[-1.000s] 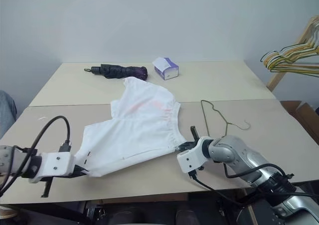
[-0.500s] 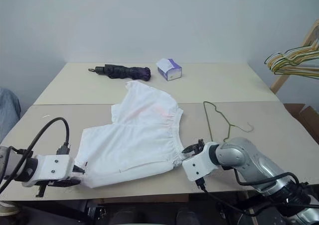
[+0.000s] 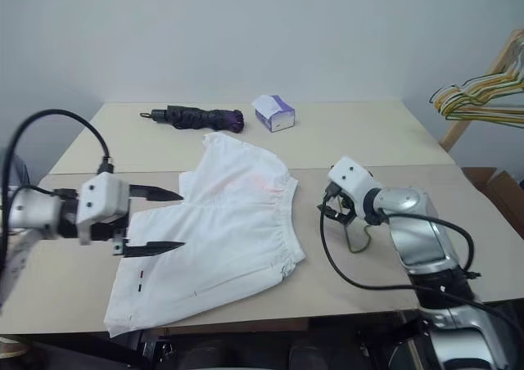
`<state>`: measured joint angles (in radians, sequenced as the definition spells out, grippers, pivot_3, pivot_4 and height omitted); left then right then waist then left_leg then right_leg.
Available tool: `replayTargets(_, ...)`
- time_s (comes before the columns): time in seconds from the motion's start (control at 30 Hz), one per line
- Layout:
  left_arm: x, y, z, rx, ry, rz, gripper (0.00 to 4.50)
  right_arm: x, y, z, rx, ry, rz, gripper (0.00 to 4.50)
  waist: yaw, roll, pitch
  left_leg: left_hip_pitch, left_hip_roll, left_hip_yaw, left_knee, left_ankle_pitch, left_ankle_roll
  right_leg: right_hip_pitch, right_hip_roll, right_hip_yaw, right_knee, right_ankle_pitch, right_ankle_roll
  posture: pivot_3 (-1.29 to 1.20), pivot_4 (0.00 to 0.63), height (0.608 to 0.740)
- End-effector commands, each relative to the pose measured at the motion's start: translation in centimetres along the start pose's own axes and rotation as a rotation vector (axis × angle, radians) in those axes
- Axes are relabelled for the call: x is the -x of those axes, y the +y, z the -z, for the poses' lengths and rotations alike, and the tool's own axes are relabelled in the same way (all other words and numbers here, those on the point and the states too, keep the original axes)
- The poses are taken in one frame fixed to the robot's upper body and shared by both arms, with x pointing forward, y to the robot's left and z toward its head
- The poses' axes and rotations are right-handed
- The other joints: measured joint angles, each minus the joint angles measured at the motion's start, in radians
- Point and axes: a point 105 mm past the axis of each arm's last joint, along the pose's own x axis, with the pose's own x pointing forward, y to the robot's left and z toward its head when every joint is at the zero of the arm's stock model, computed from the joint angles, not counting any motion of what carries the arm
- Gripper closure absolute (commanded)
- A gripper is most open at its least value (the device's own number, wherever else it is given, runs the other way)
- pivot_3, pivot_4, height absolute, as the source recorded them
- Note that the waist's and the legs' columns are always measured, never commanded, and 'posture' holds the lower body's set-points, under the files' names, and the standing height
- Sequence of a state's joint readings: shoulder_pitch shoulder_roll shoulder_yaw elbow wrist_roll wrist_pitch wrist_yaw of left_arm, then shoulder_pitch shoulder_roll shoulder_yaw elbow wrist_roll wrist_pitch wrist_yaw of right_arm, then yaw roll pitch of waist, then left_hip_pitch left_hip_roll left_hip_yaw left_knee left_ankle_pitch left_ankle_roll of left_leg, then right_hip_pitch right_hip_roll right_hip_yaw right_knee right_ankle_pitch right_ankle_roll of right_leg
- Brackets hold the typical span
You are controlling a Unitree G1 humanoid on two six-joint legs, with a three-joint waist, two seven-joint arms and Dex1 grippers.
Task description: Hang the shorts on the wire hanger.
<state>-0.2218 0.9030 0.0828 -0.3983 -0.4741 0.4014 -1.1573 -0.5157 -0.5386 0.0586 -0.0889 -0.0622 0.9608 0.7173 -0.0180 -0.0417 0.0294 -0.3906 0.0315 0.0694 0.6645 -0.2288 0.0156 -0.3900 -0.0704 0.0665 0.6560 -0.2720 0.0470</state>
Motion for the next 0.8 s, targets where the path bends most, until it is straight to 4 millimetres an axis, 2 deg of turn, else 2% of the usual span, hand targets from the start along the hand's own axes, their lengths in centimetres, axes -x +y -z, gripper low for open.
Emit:
replayTargets(0.03,-0.9,0.4,-1.4,-0.004,-0.078,-0.017,0.02,-0.2,-1.4,0.0,-0.121,0.022,0.085,0.0,-0.002,0.0,0.0,-0.001,0.0,0.0,0.0,0.0,0.0,-0.001,0.0,0.0,0.0,0.0,0.0,-0.03,0.0,0.74)
replayTargets(0.2,-3.0,-0.3,-2.3,0.003,-0.15,0.015,0.02,-1.5,-0.4,2.8,-0.199,0.122,0.08,0.0,-0.005,0.0,0.0,-0.001,-0.001,-0.001,0.0,0.0,0.0,0.0,0.0,0.0,0.0,0.0,0.001,-0.02,0.0,0.74)
replayTargets(0.4,-3.7,0.2,-2.6,0.017,-0.179,-0.011,0.02,-1.9,-0.1,4.5,-0.287,0.173,0.091,0.0,-0.027,0.0,0.0,0.0,0.0,-0.003,0.0,0.0,0.0,0.0,0.001,0.0,0.0,0.0,0.001,-0.02,0.0,0.74)
replayTargets(0.47,-3.7,0.1,-2.6,0.022,-0.182,-0.01,0.02,-2.0,0.7,5.4,-0.295,0.218,0.051,0.0,-0.033,0.0,0.0,0.0,0.0,-0.003,0.0,0.0,0.0,0.0,0.001,0.001,0.0,0.0,0.001,-0.02,0.0,0.74)
replayTargets(0.57,-3.7,0.0,-2.4,0.02,-0.177,-0.013,0.0,-2.2,1.6,6.8,-0.354,0.299,0.027,0.58,-0.04,0.0,0.0,0.0,0.0,-0.005,0.0,0.0,0.0,0.001,0.001,0.001,0.0,0.0,0.001,-0.02,0.0,0.74)
replayTargets(0.67,-3.8,0.3,-2.1,0.01,-0.164,-0.026,0.0,-2.3,2.1,7.9,-0.377,0.352,0.04,1.54,-0.043,-0.001,-0.001,0.002,0.0,-0.005,0.0,0.0,0.0,0.003,0.002,0.001,0.0,0.0,0.0,-0.02,0.0,0.74)
replayTargets(0.8,-3.9,0.4,-2.2,0.005,-0.169,-0.039,0.0,-2.5,2.8,8.3,-0.375,0.363,0.042,2.92,-0.043,-0.005,-0.003,0.002,0.001,-0.005,0.0,0.0,0.0,0.003,0.002,0.0,-0.001,0.0,0.001,-0.02,0.0,0.74)
